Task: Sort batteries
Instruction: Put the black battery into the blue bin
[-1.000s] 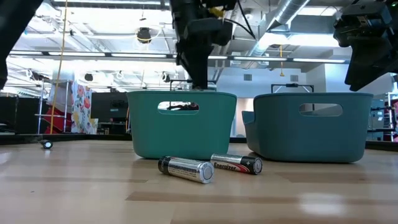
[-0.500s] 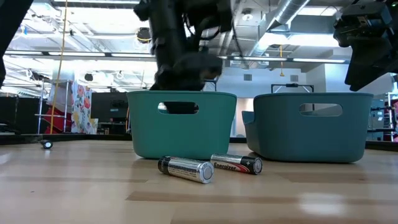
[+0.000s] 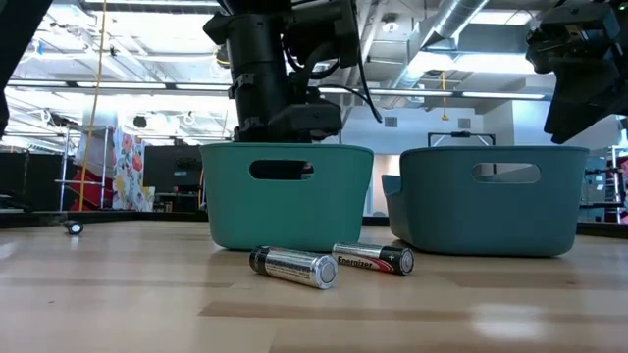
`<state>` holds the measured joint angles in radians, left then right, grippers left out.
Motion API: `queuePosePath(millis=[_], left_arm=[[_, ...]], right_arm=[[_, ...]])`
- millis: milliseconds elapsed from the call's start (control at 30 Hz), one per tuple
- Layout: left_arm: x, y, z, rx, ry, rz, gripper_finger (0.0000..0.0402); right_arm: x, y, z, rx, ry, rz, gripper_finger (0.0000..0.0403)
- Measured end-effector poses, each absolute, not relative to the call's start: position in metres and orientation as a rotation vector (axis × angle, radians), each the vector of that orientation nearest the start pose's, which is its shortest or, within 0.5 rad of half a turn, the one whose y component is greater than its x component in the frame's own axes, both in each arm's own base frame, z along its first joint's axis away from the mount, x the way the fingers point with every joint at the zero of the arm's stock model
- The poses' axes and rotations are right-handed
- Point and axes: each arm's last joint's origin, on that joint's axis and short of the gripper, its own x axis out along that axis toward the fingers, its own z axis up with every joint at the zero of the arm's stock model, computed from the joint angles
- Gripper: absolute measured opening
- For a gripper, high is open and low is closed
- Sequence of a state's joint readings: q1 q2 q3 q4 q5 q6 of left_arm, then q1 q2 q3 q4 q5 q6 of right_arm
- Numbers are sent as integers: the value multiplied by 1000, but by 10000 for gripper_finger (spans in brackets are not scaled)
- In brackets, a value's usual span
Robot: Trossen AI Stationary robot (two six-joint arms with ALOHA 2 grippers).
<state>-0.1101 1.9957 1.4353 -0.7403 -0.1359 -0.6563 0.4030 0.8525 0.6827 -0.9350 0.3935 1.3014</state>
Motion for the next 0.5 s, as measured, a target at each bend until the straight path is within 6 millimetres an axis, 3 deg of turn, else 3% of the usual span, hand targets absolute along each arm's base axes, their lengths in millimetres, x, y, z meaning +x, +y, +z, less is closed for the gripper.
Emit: queuePosePath(millis=[233,500], left_arm=[[395,-40,181,-380,1227,423,120],[410,-31,227,-265,1190,328,120]], right_arm=[[133,45,236,759,830,-621,123],[133,45,236,759,830,-621,123]])
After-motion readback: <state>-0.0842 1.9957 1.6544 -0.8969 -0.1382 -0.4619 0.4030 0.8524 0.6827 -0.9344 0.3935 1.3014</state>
